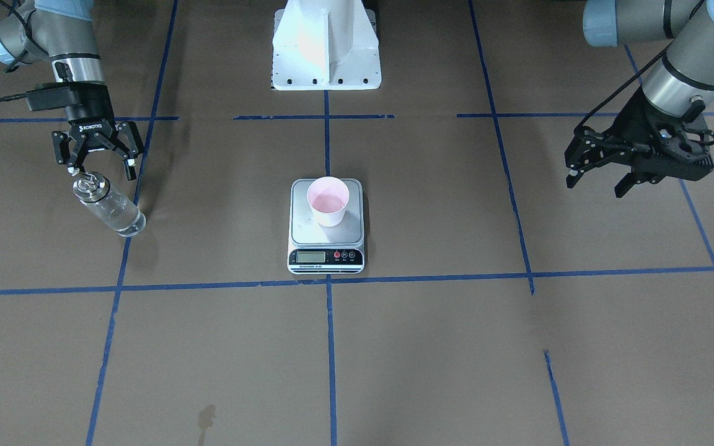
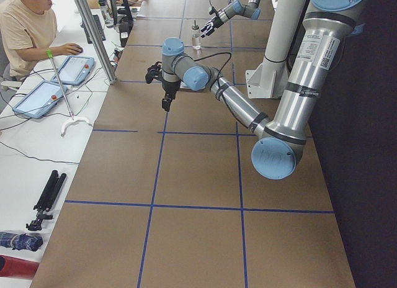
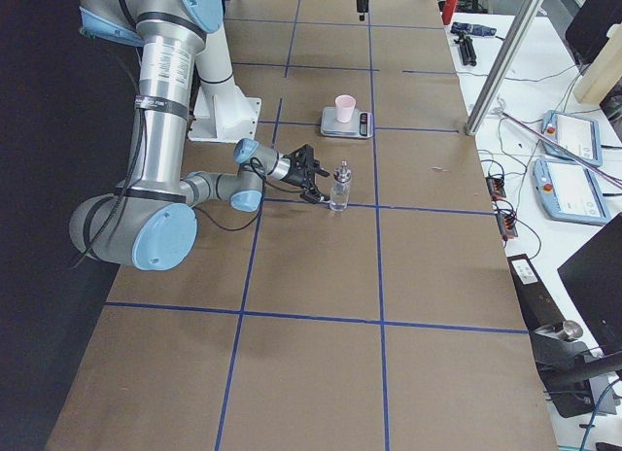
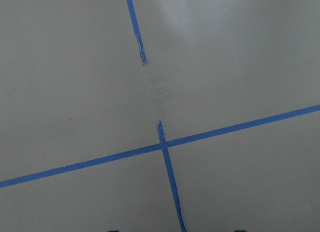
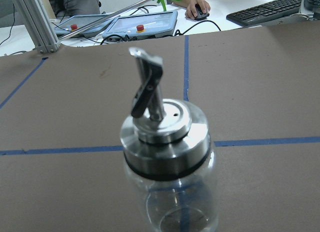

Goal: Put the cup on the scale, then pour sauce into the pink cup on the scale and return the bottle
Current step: 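Reach the right gripper to the glass sauce bottle and grasp it, then lift the glass sauce bottle upward with the right gripper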

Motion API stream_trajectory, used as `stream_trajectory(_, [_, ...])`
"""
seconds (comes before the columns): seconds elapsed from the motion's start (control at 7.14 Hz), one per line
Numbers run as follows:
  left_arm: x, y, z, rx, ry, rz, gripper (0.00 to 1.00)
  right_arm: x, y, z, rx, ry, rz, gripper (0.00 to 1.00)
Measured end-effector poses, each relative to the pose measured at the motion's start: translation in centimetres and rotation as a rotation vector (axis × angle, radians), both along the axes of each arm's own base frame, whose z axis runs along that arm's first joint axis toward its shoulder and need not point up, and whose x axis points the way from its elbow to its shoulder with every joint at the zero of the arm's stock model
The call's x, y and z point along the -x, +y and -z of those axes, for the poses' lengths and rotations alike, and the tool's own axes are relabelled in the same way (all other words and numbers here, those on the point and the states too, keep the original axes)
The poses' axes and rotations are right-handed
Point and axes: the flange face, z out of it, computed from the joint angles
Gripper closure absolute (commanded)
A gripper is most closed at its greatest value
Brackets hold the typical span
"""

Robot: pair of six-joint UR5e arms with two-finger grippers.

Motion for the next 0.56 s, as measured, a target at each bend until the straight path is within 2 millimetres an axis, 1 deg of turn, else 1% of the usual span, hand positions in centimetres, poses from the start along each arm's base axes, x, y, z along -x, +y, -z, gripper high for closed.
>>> stream_trajectory(0.28, [0.2,0.0,0.1,-0.003,-0.001,0.004,0.18,1.6,-0.4,-0.5,-0.011,0.019,-0.015,0.01])
stream_trajectory(0.56, [0.3,0.0,0.1,-0.003,-0.002,0.007,0.18,2.1,-0.6,-1.4,-0.02,0.042,-0.035,0.01])
